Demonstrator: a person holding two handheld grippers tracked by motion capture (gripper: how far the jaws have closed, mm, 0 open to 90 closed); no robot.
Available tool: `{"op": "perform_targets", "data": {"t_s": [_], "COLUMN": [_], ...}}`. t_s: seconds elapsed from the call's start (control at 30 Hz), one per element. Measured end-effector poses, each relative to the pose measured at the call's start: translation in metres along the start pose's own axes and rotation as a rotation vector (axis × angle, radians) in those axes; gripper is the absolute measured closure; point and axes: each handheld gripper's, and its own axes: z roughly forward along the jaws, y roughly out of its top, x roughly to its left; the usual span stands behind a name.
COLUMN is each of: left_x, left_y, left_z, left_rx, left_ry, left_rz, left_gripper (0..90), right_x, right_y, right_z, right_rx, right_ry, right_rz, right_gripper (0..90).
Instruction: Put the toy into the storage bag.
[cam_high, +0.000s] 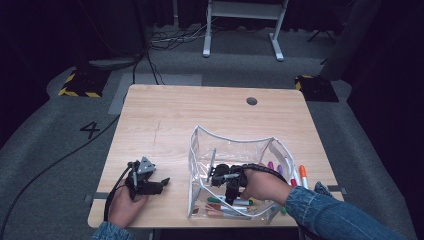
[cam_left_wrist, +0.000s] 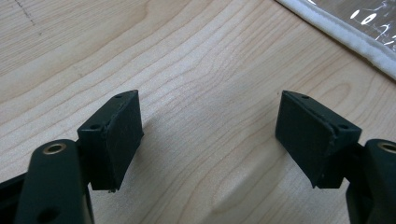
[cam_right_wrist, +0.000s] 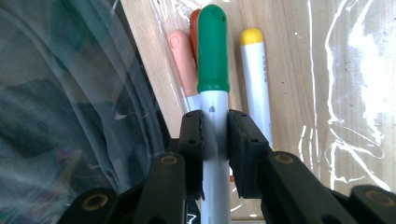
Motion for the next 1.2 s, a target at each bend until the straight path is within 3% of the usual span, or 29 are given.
{"op": "perform_targets", "data": {"t_s": [0.03,0.13,0.2,0.27,0.43,0.57,0.73,0.87,0.97,1.0,1.07,1.17,1.2], "left_x": [0.0,0.0,0.0,0.0,0.0,0.0,0.0,0.0,0.0,0.0,0.0,0.0,0.0], "left_y": [0.0,0.0,0.0,0.0,0.0,0.0,0.0,0.0,0.0,0.0,0.0,0.0,0.0], "left_z": [0.0,0.0,0.0,0.0,0.0,0.0,0.0,0.0,0.0,0.0,0.0,0.0,0.0], "left_rx": [0.0,0.0,0.0,0.0,0.0,0.0,0.0,0.0,0.0,0.0,0.0,0.0,0.0], "left_ry": [-0.001,-0.001,-0.001,0.0,0.0,0.002,0.002,0.002,0.001,0.001,0.001,0.002,0.002], "left_rz": [0.001,0.001,0.001,-0.001,-0.001,0.001,0.003,0.004,0.003,0.004,0.003,0.003,0.004], "left_gripper": [23.2,23.2,23.2,23.2,23.2,23.2,23.2,23.2,23.2,23.2,23.2,23.2,23.2], "right_x": [-0.002,-0.005,-0.007,-0.007,0.0,0.004,0.009,0.01,0.007,0.007,0.007,0.007,0.006], "right_y": [-0.001,-0.002,-0.003,-0.004,-0.01,-0.019,-0.048,-0.064,-0.089,-0.089,-0.108,-0.12,-0.134], "right_z": [0.001,-0.003,-0.009,-0.013,-0.049,-0.066,-0.091,-0.101,-0.114,-0.114,-0.125,-0.132,-0.138], "right_rx": [-0.01,-0.041,-0.064,-0.084,-0.212,-0.27,-0.374,-0.408,-0.487,-0.487,-0.55,-0.587,-0.614], "right_ry": [0.02,-0.001,-0.031,-0.032,-0.111,-0.126,-0.192,-0.208,-0.222,-0.222,-0.238,-0.251,-0.27], "right_rz": [0.0,0.018,0.018,0.025,0.017,0.035,0.085,0.112,0.188,0.188,0.22,0.237,0.258], "right_gripper": [62.9,55.2,52.3,51.6,49.3,49.0,47.5,46.1,44.8,44.8,44.9,44.8,43.6]}}
